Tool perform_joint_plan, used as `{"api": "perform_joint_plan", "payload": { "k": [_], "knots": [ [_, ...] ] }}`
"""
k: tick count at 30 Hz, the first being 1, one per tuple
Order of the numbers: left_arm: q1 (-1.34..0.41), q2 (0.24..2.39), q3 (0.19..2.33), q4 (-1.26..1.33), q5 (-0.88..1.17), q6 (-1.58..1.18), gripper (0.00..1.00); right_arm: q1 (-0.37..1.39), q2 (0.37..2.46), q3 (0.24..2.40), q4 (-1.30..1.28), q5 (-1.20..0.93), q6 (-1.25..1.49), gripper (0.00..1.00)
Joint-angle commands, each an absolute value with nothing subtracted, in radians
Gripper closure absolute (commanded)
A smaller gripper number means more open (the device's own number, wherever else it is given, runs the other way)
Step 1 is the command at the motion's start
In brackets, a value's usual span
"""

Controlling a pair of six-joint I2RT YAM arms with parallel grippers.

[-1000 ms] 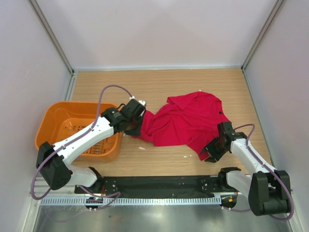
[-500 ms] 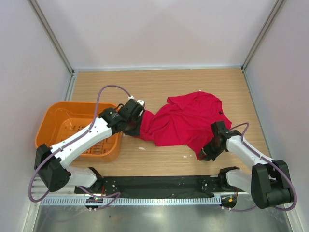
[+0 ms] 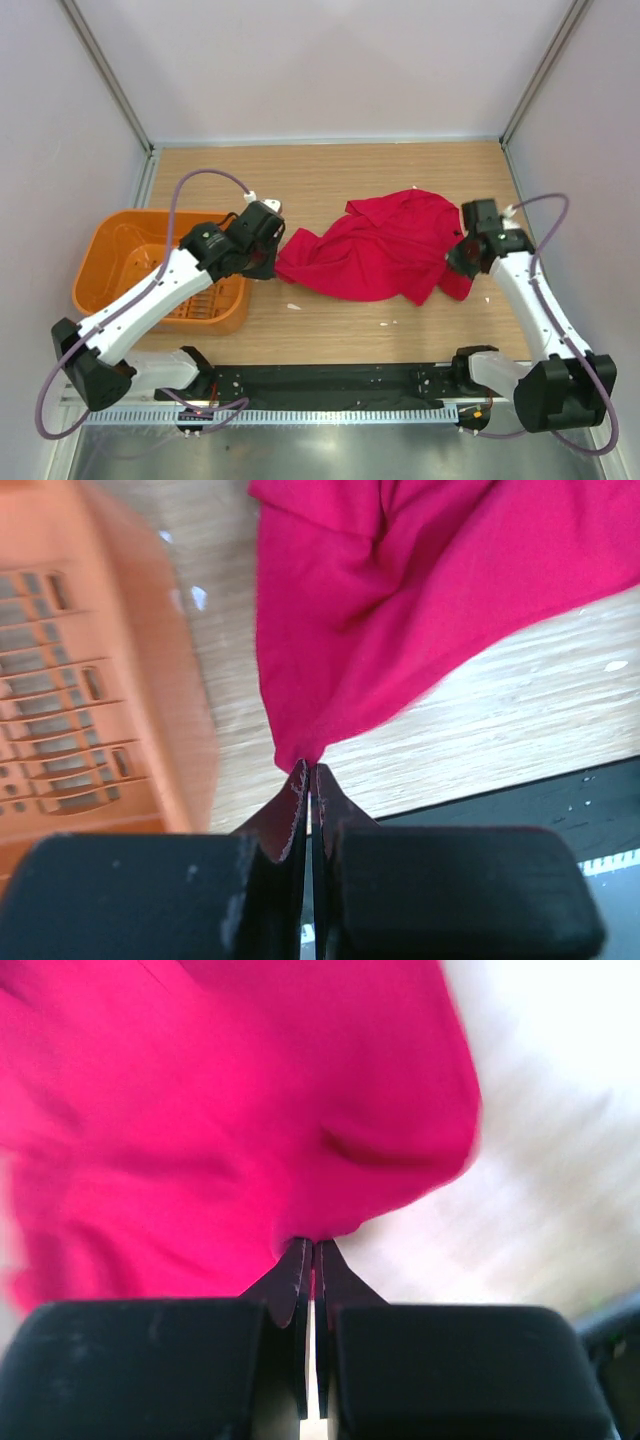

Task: Fold and stack the t-shirts
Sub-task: Flatten the tshirt out

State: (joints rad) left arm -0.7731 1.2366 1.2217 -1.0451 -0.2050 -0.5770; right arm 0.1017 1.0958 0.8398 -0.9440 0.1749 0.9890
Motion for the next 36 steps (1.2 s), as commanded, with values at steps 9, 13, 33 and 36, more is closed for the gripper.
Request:
{"api": "perform_joint_plan", "payload": {
  "k": [9,13,33,36],
  "knots": [
    [-0.778,1.149,1.417,-1.212,-0.399,-0.546,1.0,-0.155,1.196,1.681,-1.003,0.474,0.609,0.99],
    [-0.778,1.137,1.465,-1.239,-0.425,-0.511,1.0,-0.16,1.19,1.822,-0.954,0.463,0.604,0.99],
    [-0.778,0.904,1.87,-1.046,-0.233,-0.336,1.0,-0.158,0.862,2.036,-0.72,0.287,0.43,0.99],
    [-0.778,0.881,1.891,-1.013,-0.216,-0.328,1.0,-0.156,0.789,2.03,-0.681,0.269,0.387,0.99]
  ]
}}
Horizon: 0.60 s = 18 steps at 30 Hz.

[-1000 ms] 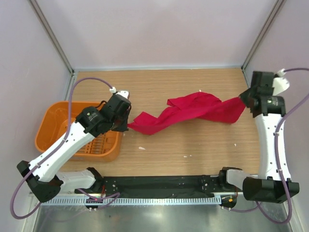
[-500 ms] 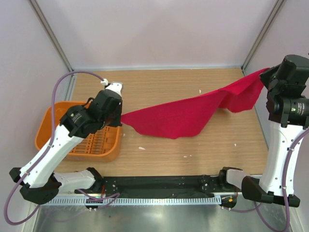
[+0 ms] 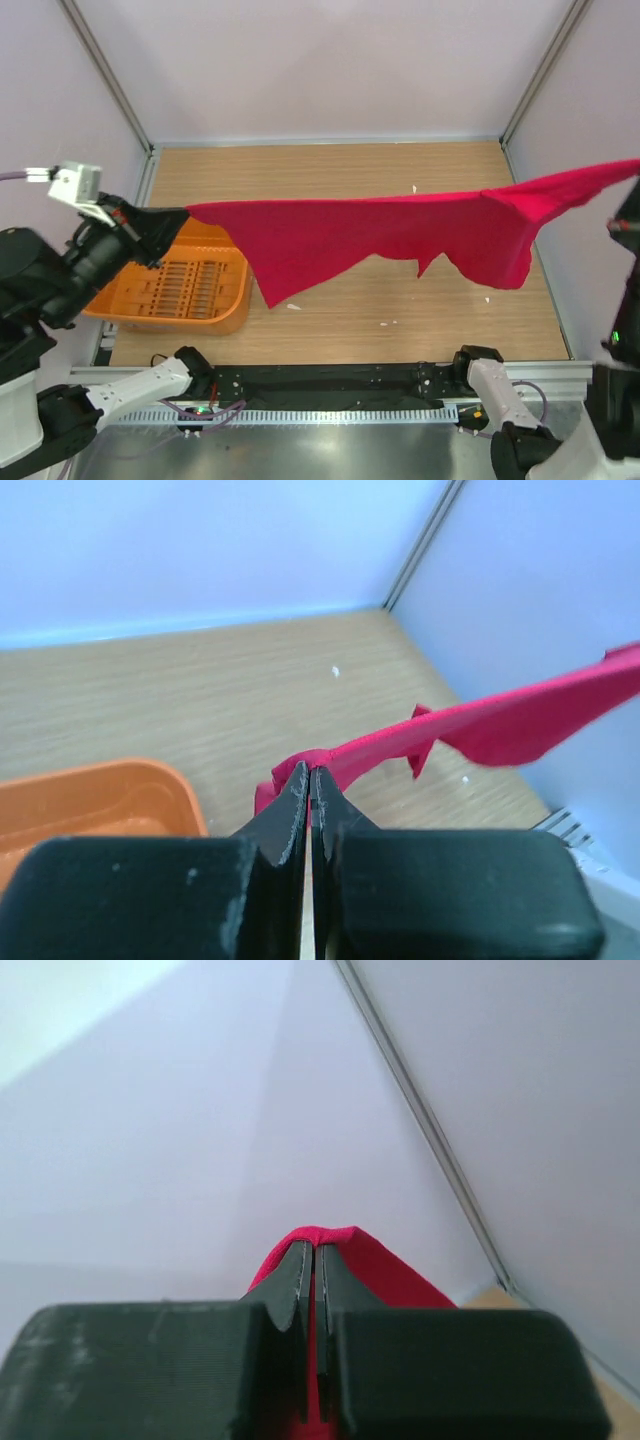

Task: Fold and stack the t-shirts
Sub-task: Flatten the tshirt out

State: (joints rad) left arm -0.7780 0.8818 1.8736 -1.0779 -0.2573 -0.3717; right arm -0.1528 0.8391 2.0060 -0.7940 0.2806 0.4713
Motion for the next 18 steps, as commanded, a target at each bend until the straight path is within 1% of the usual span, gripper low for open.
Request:
{"api": "perform_joint_plan", "payload": {
  "k": [1,3,6,9,10,12,13,15,16,17,18],
  "knots": [
    [-0.778,0.879,1.893,-0.99,-0.218,-0.327,1.0,-0.156,0.772,2.022,-0.672,0.268,0.385,0.99],
    [-0.778,0.879,1.904,-0.973,-0.232,-0.319,1.0,-0.156,0.753,2.022,-0.638,0.261,0.385,0.99],
    [-0.778,0.899,1.884,-0.925,-0.277,-0.316,1.0,-0.153,0.784,2.029,-0.605,0.227,0.38,0.99],
    [-0.778,0.94,1.835,-0.859,-0.345,-0.305,1.0,-0.155,0.821,1.968,-0.54,0.229,0.367,0.99],
    [-0.778,0.96,1.824,-0.835,-0.363,-0.29,1.0,-0.155,0.83,1.901,-0.511,0.224,0.359,0.99],
    [-0.778,1.023,1.798,-0.816,-0.468,-0.27,1.0,-0.155,0.866,1.826,-0.431,0.212,0.356,0.99],
    [-0.778,1.047,1.796,-0.799,-0.506,-0.262,1.0,-0.153,0.88,1.743,-0.401,0.203,0.351,0.99],
    [-0.778,1.129,1.792,-0.773,-0.55,-0.239,1.0,-0.155,0.916,1.656,-0.294,0.176,0.35,0.99],
    [-0.775,1.153,1.755,-0.723,-0.561,-0.201,1.0,-0.153,0.949,1.569,-0.255,0.166,0.35,0.99],
    [-0.758,1.213,1.737,-0.694,-0.574,-0.19,1.0,-0.153,0.972,1.521,-0.157,0.16,0.353,0.99],
    [-0.737,1.242,1.724,-0.671,-0.577,-0.187,1.0,-0.155,0.995,1.479,-0.115,0.153,0.353,0.99]
  ]
}}
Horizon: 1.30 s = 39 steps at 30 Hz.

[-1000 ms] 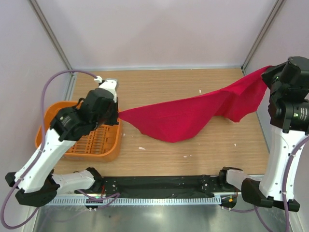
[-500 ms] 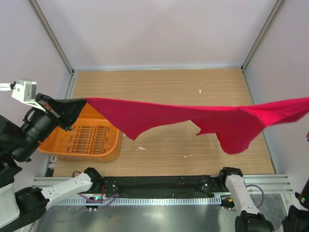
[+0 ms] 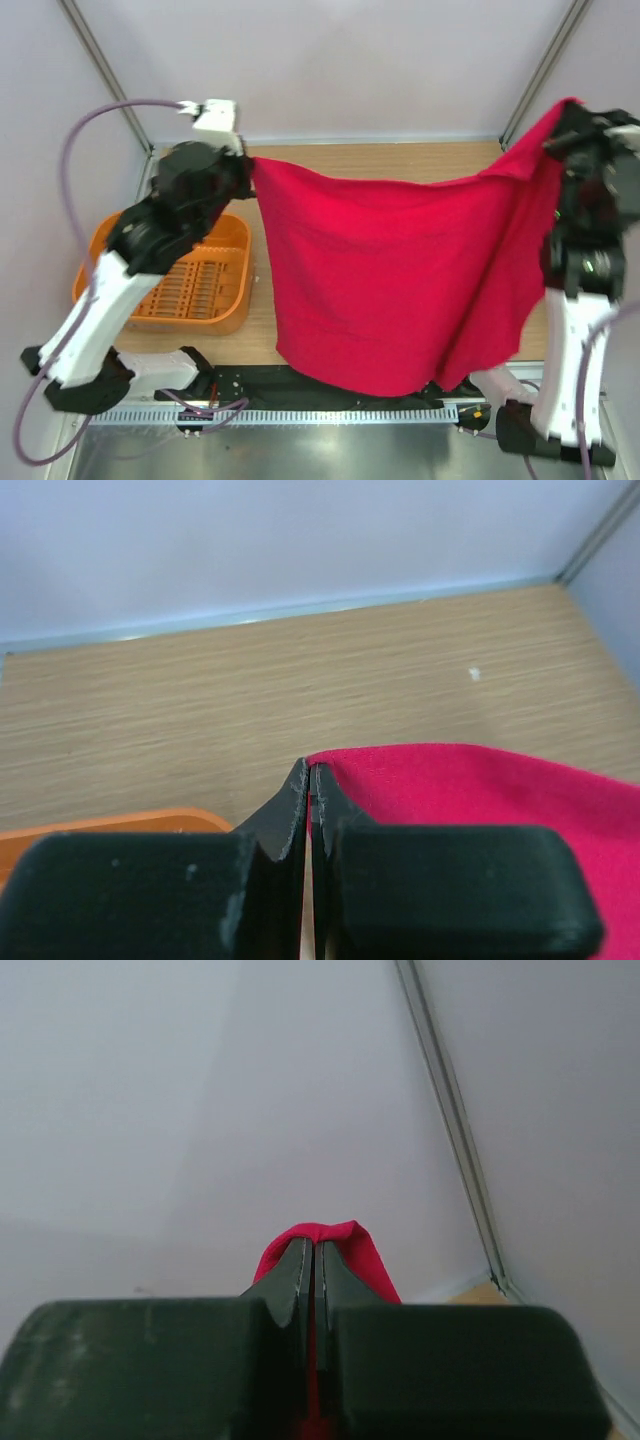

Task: Fold and stack the t-shirts
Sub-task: Flatten the tshirt out

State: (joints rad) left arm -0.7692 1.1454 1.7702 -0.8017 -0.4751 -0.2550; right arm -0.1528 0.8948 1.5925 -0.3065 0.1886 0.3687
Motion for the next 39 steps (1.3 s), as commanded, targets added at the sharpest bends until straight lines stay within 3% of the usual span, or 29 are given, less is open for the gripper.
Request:
{"api": "perform_joint_plan", "payload": {
  "k": [1,7,13,18,26,39],
  "knots": [
    [-0.712,1.284,1.709,-0.638,-0.554,-0.186,1.0,-0.155,1.058,1.418,-0.076,0.144,0.351,0.99],
    [-0.536,1.682,1.753,-0.47,-0.517,-0.161,1.0,-0.158,1.429,1.31,0.211,0.072,0.322,0.99],
    [-0.436,2.17,2.121,-0.511,-0.526,-0.063,1.0,-0.172,1.831,1.555,0.201,-0.075,0.308,0.99],
    [-0.407,2.215,2.184,-0.503,-0.522,-0.136,1.0,-0.178,1.954,1.709,0.107,-0.107,0.287,0.99],
    [-0.411,2.051,2.215,-0.454,-0.462,-0.149,1.0,-0.198,1.729,1.692,0.063,-0.071,0.265,0.99],
    [-0.453,1.413,1.936,-0.384,-0.394,-0.144,1.0,-0.202,1.07,1.565,0.006,0.048,0.324,0.99]
  ]
}}
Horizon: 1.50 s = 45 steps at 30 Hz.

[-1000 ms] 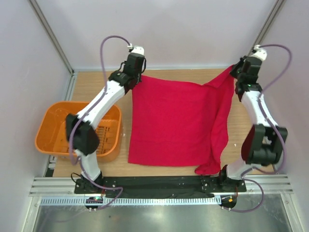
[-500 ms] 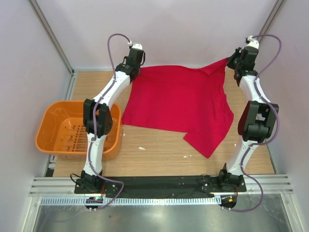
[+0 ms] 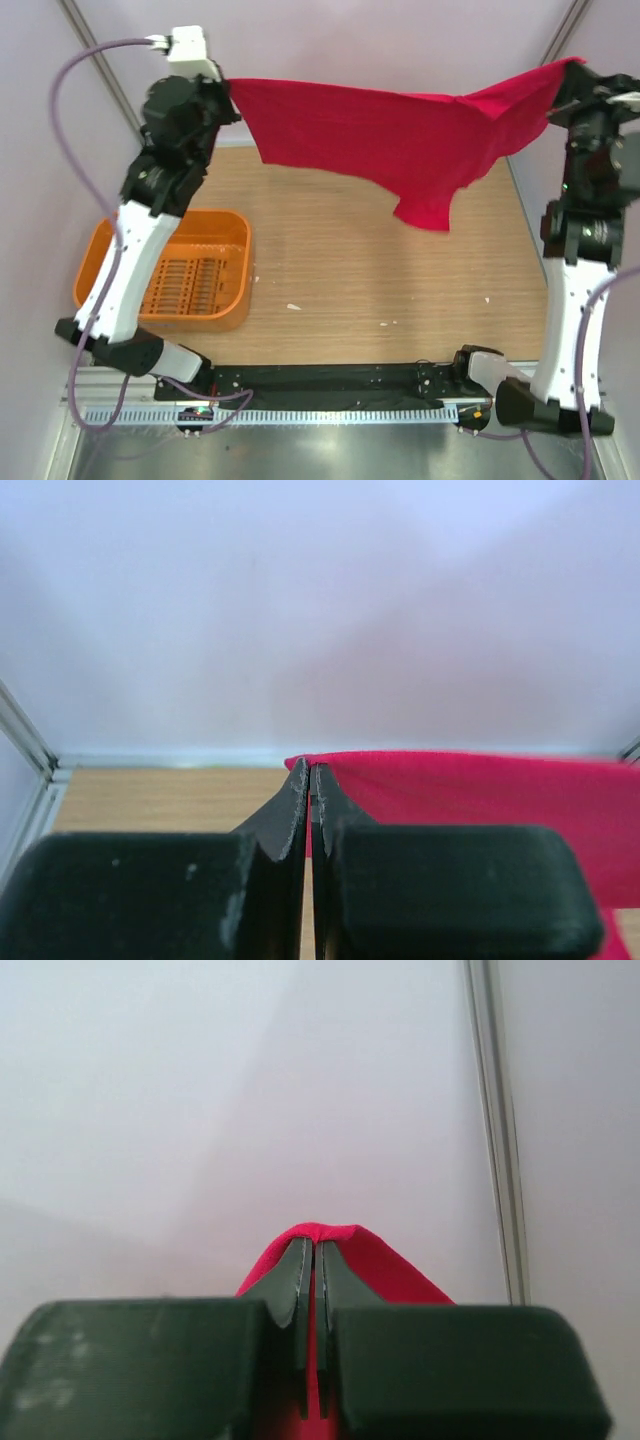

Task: Fold and stack the t-shirts
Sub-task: Flatten the tshirt out

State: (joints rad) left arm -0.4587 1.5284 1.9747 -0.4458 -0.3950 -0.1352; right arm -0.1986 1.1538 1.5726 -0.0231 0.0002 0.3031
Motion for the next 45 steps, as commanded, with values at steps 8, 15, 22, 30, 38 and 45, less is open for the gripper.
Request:
{"api": "perform_joint_plan", "payload": {
  "k": [8,15,22,30,38,45],
  "knots": [
    [-0.453,1.178,1.951,-0.382,-0.396,-0.127,1.0,-0.204,0.913,1.664,-0.047,0.009,0.325,0.99],
    [-0.453,1.23,1.994,-0.365,-0.382,-0.121,1.0,-0.202,0.957,1.749,-0.071,-0.034,0.292,0.99],
    [-0.453,1.416,1.951,-0.288,-0.388,-0.083,1.0,-0.203,1.1,1.582,0.03,-0.06,0.242,0.99],
    [-0.453,1.892,1.968,-0.247,-0.353,-0.066,1.0,-0.207,1.432,1.376,0.202,-0.075,0.127,0.99],
    [-0.448,2.385,2.187,-0.204,-0.4,-0.06,1.0,-0.232,1.909,1.426,0.278,-0.155,0.15,0.99],
    [-0.419,2.525,2.25,-0.163,-0.426,-0.081,1.0,-0.236,2.037,1.534,0.223,-0.186,0.13,0.99]
  ]
}}
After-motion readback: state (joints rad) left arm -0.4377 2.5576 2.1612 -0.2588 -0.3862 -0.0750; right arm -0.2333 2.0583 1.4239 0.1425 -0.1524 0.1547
